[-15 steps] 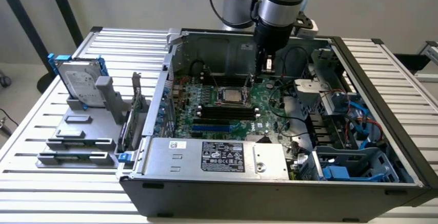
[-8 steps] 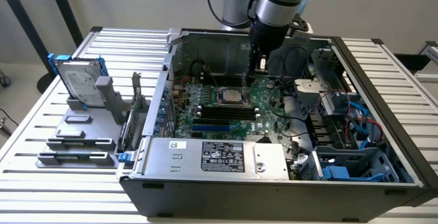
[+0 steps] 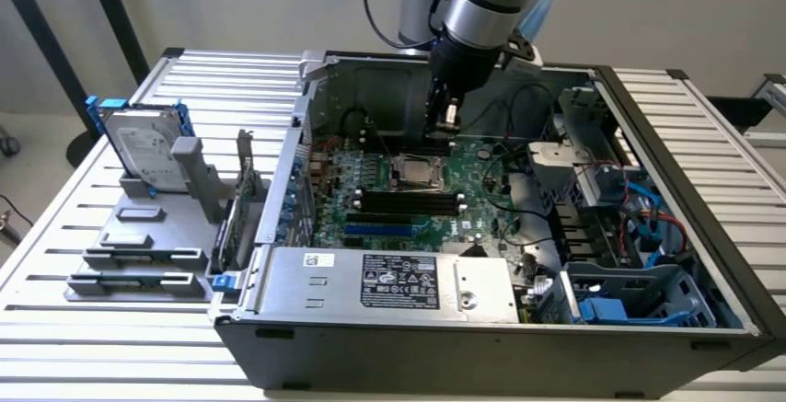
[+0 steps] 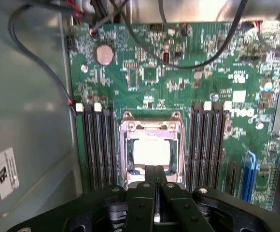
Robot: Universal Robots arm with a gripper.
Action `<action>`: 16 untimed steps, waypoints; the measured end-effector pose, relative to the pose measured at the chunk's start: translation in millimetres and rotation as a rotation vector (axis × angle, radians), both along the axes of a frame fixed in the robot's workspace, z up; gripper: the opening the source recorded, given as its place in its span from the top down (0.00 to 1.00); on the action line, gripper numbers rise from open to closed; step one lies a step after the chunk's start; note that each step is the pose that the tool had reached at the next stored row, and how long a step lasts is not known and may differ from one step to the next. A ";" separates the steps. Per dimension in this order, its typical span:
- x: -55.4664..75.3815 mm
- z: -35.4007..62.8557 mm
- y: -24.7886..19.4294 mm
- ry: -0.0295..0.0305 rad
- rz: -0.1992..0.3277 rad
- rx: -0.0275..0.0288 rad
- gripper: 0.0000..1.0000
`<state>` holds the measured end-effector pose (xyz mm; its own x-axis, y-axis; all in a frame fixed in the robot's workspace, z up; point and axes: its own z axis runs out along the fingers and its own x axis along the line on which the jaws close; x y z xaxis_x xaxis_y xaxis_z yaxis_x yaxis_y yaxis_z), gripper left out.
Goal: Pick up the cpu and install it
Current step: 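Close the cpu cover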
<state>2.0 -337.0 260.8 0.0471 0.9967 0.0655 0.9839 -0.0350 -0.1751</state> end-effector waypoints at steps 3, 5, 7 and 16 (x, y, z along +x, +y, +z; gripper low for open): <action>-10.6 -2.4 -0.1 0.0065 0.000 0.0000 0.89; -16.8 -4.5 -0.2 0.0098 0.000 -0.0001 0.89; -22.0 -6.9 -0.3 0.0121 0.000 0.0000 0.89; -34.8 -21.7 -0.5 0.0169 0.000 0.0000 0.89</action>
<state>-32.8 -337.5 239.1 0.0479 0.9968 0.0647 0.9808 -0.0347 -0.1918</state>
